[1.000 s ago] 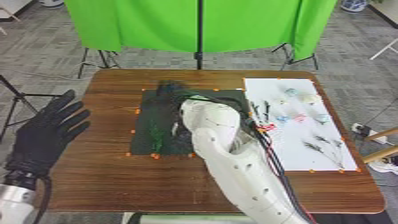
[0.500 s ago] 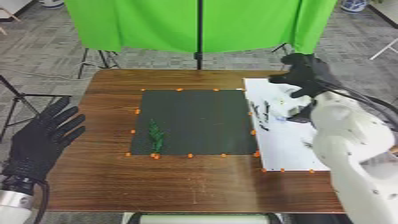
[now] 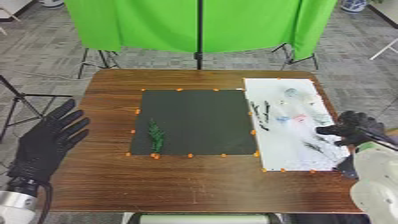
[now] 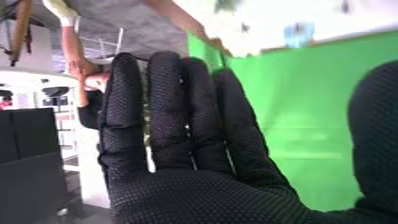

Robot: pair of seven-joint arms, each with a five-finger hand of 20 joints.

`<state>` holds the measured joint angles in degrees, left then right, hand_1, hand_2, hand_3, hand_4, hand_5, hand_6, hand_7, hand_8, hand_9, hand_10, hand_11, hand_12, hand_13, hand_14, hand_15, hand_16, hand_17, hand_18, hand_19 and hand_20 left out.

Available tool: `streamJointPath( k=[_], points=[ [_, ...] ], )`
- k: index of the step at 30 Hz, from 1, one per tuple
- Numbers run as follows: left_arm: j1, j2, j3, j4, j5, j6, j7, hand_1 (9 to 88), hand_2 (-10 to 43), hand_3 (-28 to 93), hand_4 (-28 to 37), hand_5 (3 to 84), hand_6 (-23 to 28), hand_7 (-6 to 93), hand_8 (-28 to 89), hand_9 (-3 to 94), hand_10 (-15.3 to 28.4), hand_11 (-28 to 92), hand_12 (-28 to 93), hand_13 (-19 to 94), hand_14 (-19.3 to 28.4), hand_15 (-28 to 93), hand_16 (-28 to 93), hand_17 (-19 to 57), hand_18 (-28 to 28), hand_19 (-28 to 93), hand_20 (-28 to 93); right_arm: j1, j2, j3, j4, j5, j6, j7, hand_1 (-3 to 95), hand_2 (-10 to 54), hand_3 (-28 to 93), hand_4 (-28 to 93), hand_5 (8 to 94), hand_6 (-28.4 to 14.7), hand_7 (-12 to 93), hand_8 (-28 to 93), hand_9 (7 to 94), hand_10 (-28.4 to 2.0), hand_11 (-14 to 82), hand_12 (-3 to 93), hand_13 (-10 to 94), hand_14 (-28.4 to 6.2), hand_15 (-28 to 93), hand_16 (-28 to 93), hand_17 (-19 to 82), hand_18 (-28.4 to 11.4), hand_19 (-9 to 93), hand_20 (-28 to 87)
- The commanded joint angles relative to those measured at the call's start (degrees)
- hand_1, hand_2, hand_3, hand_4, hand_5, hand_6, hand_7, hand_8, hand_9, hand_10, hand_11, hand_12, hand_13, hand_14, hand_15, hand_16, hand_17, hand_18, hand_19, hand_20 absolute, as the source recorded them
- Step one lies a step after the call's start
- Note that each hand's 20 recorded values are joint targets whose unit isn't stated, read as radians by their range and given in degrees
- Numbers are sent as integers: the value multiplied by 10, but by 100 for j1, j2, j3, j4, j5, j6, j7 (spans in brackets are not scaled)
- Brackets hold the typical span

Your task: Arrange flowers

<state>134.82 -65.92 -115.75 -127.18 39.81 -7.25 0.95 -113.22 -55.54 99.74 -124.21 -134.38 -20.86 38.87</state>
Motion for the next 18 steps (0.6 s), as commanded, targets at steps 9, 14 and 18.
streamJointPath(
  k=[9,14,18],
  points=[
    [148,-91,-166,-61,78,-19,-152,231,-58,698,-280,250,14,207,-116,216,99,201,161,153,127,286,-2,-114,185,381,73,-438,299,57,261,-824,-1177,69,171,-95,801,-283,456,-81,233,-159,438,-152,463,244,372,-129,678,141,174,-193,709,325],
    [25,-30,-166,-28,84,-106,-299,232,-55,695,-280,252,15,204,-116,217,99,201,160,153,129,286,-3,-114,185,380,72,-442,313,-28,400,-850,-954,41,217,-95,799,-283,499,-55,269,-184,497,-123,491,239,428,-116,684,150,193,-186,729,326],
    [108,-81,-178,-58,76,-65,-308,234,-50,692,-278,252,15,204,-115,217,99,201,160,154,129,286,-3,-114,185,381,72,-323,341,-246,595,-1003,-677,23,224,-95,793,-283,525,-44,275,-189,543,-113,496,242,464,-110,688,161,205,-185,744,329]
  ],
)
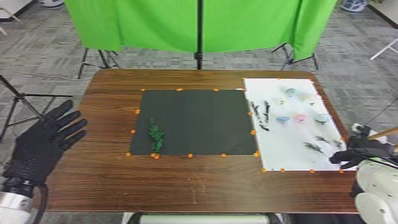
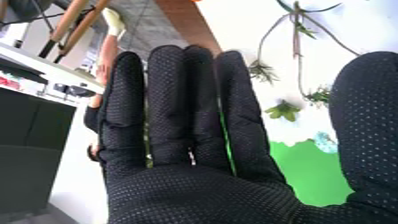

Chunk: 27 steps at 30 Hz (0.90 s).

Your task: Arrange flowers

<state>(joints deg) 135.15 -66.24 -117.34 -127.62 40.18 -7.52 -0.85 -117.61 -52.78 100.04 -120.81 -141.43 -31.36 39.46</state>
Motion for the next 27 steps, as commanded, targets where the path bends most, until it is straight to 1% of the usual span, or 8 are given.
streamJointPath(
  k=[1,6,8,11,13,15,18,27],
  points=[
    [73,-62,-20,-18,47,-67,-152,234,-50,693,-277,252,15,204,-115,218,99,201,160,154,129,286,-3,-114,185,380,72,112,70,-296,291,-314,460,-94,223,-95,794,-283,529,-44,275,-189,546,-114,498,243,471,-109,692,164,209,-183,748,330],
    [-142,-48,48,6,242,-233,-349,235,-49,692,-276,253,16,203,-115,218,100,200,159,154,129,286,-3,-114,185,380,72,3,87,-369,490,-395,795,-173,225,-95,790,-283,557,-38,270,-186,599,-119,444,232,526,-98,671,174,232,-181,766,331],
    [-86,-72,7,-15,167,-256,-347,235,-48,691,-276,253,15,203,-115,218,100,200,160,154,130,286,-3,-114,185,381,72,106,94,-517,627,-540,707,-200,250,-95,797,-283,581,-26,281,-187,638,-105,425,234,560,-87,661,181,250,-180,777,333],
    [10,-132,9,-39,198,-250,-315,236,-46,690,-278,253,16,202,-114,218,101,199,160,154,130,285,-3,-114,185,381,72,94,95,-641,768,-506,778,-204,267,-95,798,-282,589,-23,290,-193,651,-102,417,244,571,-83,656,191,256,-180,781,331],
    [12,-151,18,-45,193,-270,-334,236,-44,691,-277,254,16,202,-114,219,101,199,160,154,130,285,-3,-115,185,381,72,43,70,-629,801,-414,788,-195,353,-95,746,-280,604,-10,340,-174,696,-80,446,326,614,-71,730,277,282,-187,825,379],
    [-58,-112,30,-19,195,-234,-358,237,-42,689,-277,254,16,201,-114,219,101,198,160,155,130,284,-3,-115,186,381,72,46,42,-648,843,-298,793,-173,433,-95,688,-282,621,-3,404,-110,742,-64,496,408,660,-65,805,372,315,-193,871,430],
    [-143,-52,30,12,186,-197,-370,237,-40,688,-277,254,17,201,-114,219,101,198,160,155,130,285,-3,-116,186,382,72,48,7,-696,946,-303,1044,-324,493,-95,625,-283,668,2,468,-101,780,-64,537,399,693,-66,821,393,337,-196,889,438],
    [-155,-199,24,-1,228,-236,-445,237,-38,690,-276,254,17,202,-113,219,101,198,160,155,130,285,-2,-117,187,383,71,-73,-80,-562,810,-125,1623,-323,449,-95,752,-283,765,10,541,-31,898,-52,528,347,788,-59,816,395,418,-208,931,457]
  ],
)
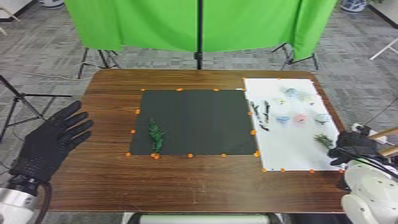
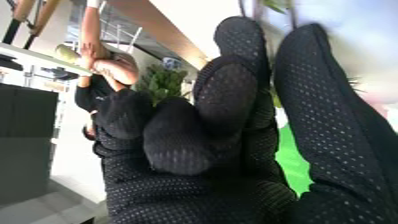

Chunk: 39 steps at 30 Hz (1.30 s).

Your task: Arrange flowers

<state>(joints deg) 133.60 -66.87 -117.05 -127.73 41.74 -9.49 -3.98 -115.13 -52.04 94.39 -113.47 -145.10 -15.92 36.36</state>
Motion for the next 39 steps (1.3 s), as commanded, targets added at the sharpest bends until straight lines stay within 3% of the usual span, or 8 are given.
streamJointPath(
  k=[1,5,13,22,25,34,37,39],
  points=[
    [-11,-133,-7,12,85,-28,-125,237,-39,691,-276,254,16,201,-114,218,100,198,161,155,131,285,-2,-117,187,383,71,-296,-166,36,2,260,93,5,447,-95,759,-283,765,11,543,-25,903,-51,527,347,797,-57,815,395,424,-208,932,464],
    [-73,-146,38,38,88,-82,-199,237,-39,693,-277,254,16,201,-114,219,100,198,161,155,131,285,-2,-117,187,384,71,-185,-168,110,-281,363,131,75,444,-95,778,-283,784,7,543,-39,925,-48,514,332,823,-48,805,388,455,-210,932,485],
    [-36,-88,55,47,62,-76,-175,238,-38,694,-278,254,16,202,-114,219,100,199,160,155,132,285,-3,-117,187,384,70,2,-110,157,-750,435,529,100,446,-95,794,-283,785,1,549,-31,937,-47,508,314,841,-39,794,389,471,-211,932,494],
    [42,-108,16,7,65,-29,-109,238,-37,694,-276,253,16,203,-114,218,100,199,160,155,131,286,-3,-117,187,384,70,399,-176,168,-1209,764,603,102,442,-95,819,-283,793,-11,554,-29,937,-47,543,286,866,-31,791,387,500,-211,932,518],
    [42,-87,22,-6,52,32,-127,238,-37,695,-276,253,16,203,-115,218,100,200,160,155,131,287,-3,-117,187,384,70,803,-188,-140,-1208,830,425,-72,443,-95,820,-283,796,-14,552,-24,937,-47,552,276,870,-31,793,387,504,-211,932,526],
    [32,-53,65,8,44,-2,-118,238,-37,696,-276,254,16,203,-115,218,99,199,160,155,131,288,-4,-117,187,385,70,2243,-574,-1887,-892,693,-219,-963,447,-95,817,-283,797,-16,548,-17,937,-48,555,273,868,-32,795,394,505,-210,932,535],
    [11,-43,106,14,35,13,-148,238,-36,695,-276,253,16,203,-115,218,99,199,161,155,131,289,-4,-117,187,385,70,2695,-885,-2482,-579,908,-354,-837,446,-95,817,-283,795,-16,549,-15,937,-48,554,274,867,-33,795,395,503,-211,932,537],
    [-79,-5,183,62,30,-28,-172,238,-36,695,-276,254,16,202,-115,218,100,198,160,155,130,288,-4,-117,187,385,70,2805,-1087,-2649,-451,859,-572,-779,445,-95,817,-283,792,-15,552,-15,937,-49,551,277,865,-34,797,395,500,-212,932,541]
  ],
)
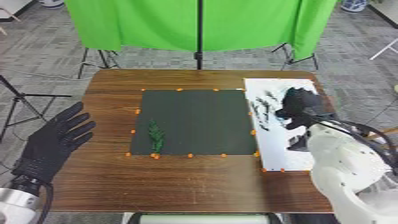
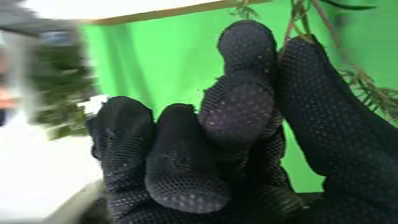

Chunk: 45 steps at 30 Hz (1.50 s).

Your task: Arrange flowers

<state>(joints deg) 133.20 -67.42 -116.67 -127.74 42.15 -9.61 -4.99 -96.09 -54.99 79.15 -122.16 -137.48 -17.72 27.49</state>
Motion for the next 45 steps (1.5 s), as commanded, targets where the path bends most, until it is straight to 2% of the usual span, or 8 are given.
streamJointPath(
  k=[1,9,12,21,24,28,35,45],
  points=[
    [-46,59,159,59,-4,-2,-72,238,-36,695,-276,254,16,202,-115,218,99,198,160,155,130,287,-4,-117,187,385,70,960,-887,-1252,530,-21,-338,107,445,-95,817,-283,791,-15,553,-14,937,-49,550,278,865,-35,798,395,500,-211,932,541],
    [0,20,167,58,-9,-9,-150,238,-37,699,-276,253,16,202,-114,218,99,200,160,156,131,288,-4,-118,187,385,70,1366,-1439,-1866,1520,-944,-503,159,444,-95,814,-283,780,-16,560,-4,937,-54,536,292,857,-37,802,393,492,-210,932,544],
    [-15,27,193,87,-80,87,-73,238,-35,697,-277,253,16,202,-114,218,100,200,159,156,131,287,-4,-118,187,385,70,1429,-1549,-1862,1705,-1100,-704,2,443,-95,815,-283,774,-16,566,-3,937,-55,531,298,853,-41,803,392,486,-210,932,544],
    [157,-34,208,22,-43,55,25,236,-37,697,-278,251,14,201,-114,217,100,199,159,156,131,287,-4,-118,188,386,70,1545,-1869,-2152,1829,-1281,-1042,-262,424,-95,825,-283,774,-13,581,-21,937,-61,523,302,847,-45,802,381,479,-215,932,536],
    [89,-26,252,70,-131,-15,28,237,-37,696,-279,251,15,201,-113,218,99,199,159,156,130,286,-3,-118,188,386,70,1630,-2021,-2369,1936,-1371,-1138,-255,412,-95,836,-279,784,-11,574,-15,937,-62,535,293,850,-46,803,375,482,-215,932,539],
    [-20,15,323,122,-72,-95,-32,237,-36,696,-280,251,15,202,-114,218,100,199,160,156,130,286,-3,-118,188,386,70,1619,-2298,-2409,1935,-1270,-1636,-4,381,-80,842,-279,810,-4,541,-17,937,-63,556,274,861,-46,805,370,492,-218,932,547],
    [-1,37,359,144,-77,-161,-35,238,-34,699,-278,251,15,203,-114,217,100,198,160,156,130,286,-3,-117,187,386,69,1476,-2418,-2349,1873,-886,-1895,262,332,-35,838,-281,840,7,500,-213,937,-67,537,260,860,-49,795,365,493,-219,932,542],
    [-125,54,397,189,-145,-218,-57,235,-34,701,-278,251,15,203,-114,218,101,198,161,156,132,286,-3,-118,187,385,69,1507,-2690,-2280,1938,-697,-1488,328,295,19,812,-273,851,2,446,-201,937,-68,511,240,880,-37,762,351,514,-223,932,531]
  ],
)
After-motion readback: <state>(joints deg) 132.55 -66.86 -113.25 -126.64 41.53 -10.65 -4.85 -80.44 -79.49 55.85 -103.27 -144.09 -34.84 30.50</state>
